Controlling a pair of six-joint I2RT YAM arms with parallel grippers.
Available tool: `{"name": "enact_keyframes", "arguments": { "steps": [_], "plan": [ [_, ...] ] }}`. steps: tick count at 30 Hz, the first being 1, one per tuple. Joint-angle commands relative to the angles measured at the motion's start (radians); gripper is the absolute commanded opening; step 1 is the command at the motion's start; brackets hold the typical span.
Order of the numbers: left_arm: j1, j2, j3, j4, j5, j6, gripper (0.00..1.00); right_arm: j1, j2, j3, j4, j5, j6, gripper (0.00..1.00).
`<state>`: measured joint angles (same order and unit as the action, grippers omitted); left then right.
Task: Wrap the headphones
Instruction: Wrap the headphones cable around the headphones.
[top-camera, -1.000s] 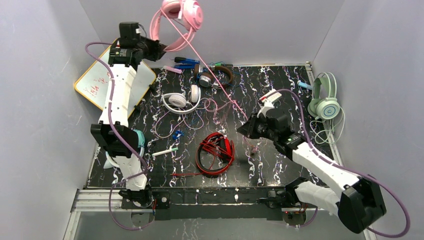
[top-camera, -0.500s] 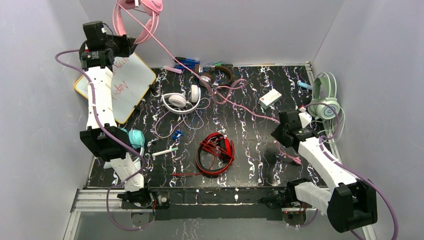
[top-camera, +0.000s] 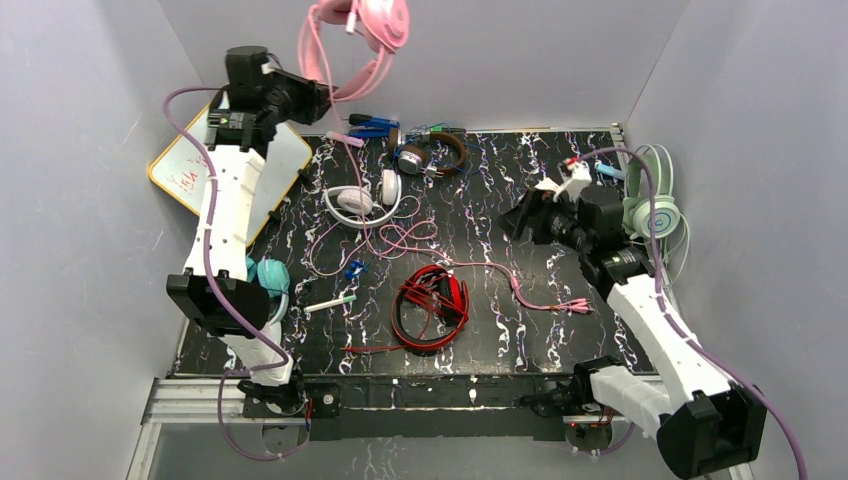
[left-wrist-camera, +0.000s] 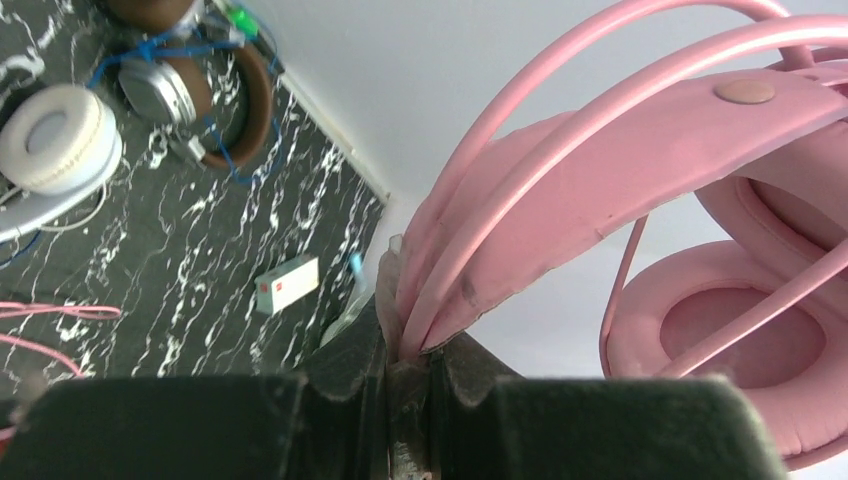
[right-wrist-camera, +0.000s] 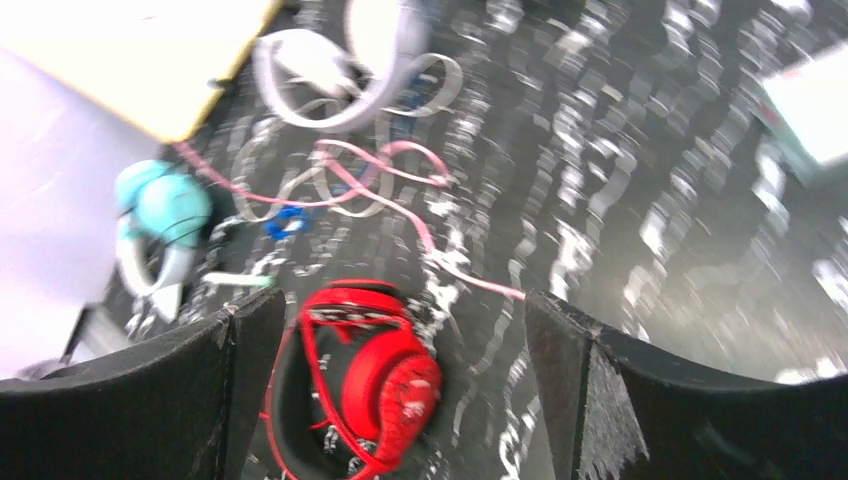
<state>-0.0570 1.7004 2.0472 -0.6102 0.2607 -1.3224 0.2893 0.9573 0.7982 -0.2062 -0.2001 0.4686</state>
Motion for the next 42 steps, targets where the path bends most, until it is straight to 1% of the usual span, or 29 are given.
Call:
{"name": "enact_keyframes", "arguments": {
  "steps": [1,3,5,7,10,13,14,21,24,27,28,30,33,35,37,39,40,42],
  "plan": [
    [-0.070,-0.082,0.004,0.045,-0.023,0.048,0.00,0.006,0.103,0.098,0.366,-0.436,-0.081,0.96],
    [-0.096,-0.088,0.013,0.007,-0.053,0.081,0.00,0.025,0.163,0.133,0.463,-0.494,-0.063,0.95],
    [-0.124,-0.098,0.008,-0.026,-0.089,0.119,0.00,0.076,0.229,0.184,0.527,-0.512,-0.063,0.95],
    [-0.147,-0.115,-0.017,-0.038,-0.113,0.131,0.00,0.163,0.293,0.241,0.549,-0.475,-0.094,0.96],
    [-0.172,-0.141,-0.055,-0.037,-0.132,0.139,0.00,0.286,0.370,0.270,0.606,-0.396,-0.147,0.96],
    [-0.194,-0.159,-0.080,-0.038,-0.140,0.146,0.00,0.350,0.438,0.248,0.801,-0.362,-0.119,0.97],
    [-0.199,-0.164,-0.083,-0.040,-0.141,0.149,0.00,0.371,0.468,0.253,0.841,-0.348,-0.114,0.97],
    [-0.205,-0.188,-0.098,-0.055,-0.141,0.157,0.00,0.456,0.707,0.399,0.954,-0.267,-0.123,0.98],
    [-0.205,-0.191,-0.093,-0.060,-0.139,0.158,0.00,0.484,0.783,0.451,0.972,-0.239,-0.126,0.96],
    [-0.204,-0.191,-0.079,-0.066,-0.133,0.152,0.00,0.517,0.841,0.479,0.978,-0.162,-0.151,0.95],
    [-0.204,-0.192,-0.072,-0.066,-0.131,0.151,0.00,0.522,0.859,0.486,0.983,-0.148,-0.150,0.94],
    [-0.204,-0.195,-0.062,-0.070,-0.130,0.148,0.00,0.523,0.884,0.490,1.010,-0.136,-0.122,0.88],
    [-0.204,-0.203,-0.056,-0.072,-0.133,0.147,0.00,0.523,0.893,0.495,1.027,-0.159,-0.085,0.69],
    [-0.205,-0.207,-0.057,-0.077,-0.145,0.151,0.00,0.523,0.877,0.492,1.027,-0.178,-0.063,0.51],
    [-0.205,-0.209,-0.067,-0.084,-0.161,0.160,0.00,0.523,0.840,0.474,1.027,-0.193,-0.043,0.29],
    [-0.204,-0.208,-0.070,-0.088,-0.177,0.171,0.00,0.524,0.787,0.444,1.017,-0.202,-0.025,0.10],
    [-0.204,-0.207,-0.068,-0.091,-0.188,0.178,0.00,0.522,0.755,0.421,1.006,-0.203,-0.018,0.03],
    [-0.204,-0.202,-0.058,-0.098,-0.208,0.191,0.00,0.523,0.683,0.367,0.978,-0.208,-0.008,0.01]
  ]
}}
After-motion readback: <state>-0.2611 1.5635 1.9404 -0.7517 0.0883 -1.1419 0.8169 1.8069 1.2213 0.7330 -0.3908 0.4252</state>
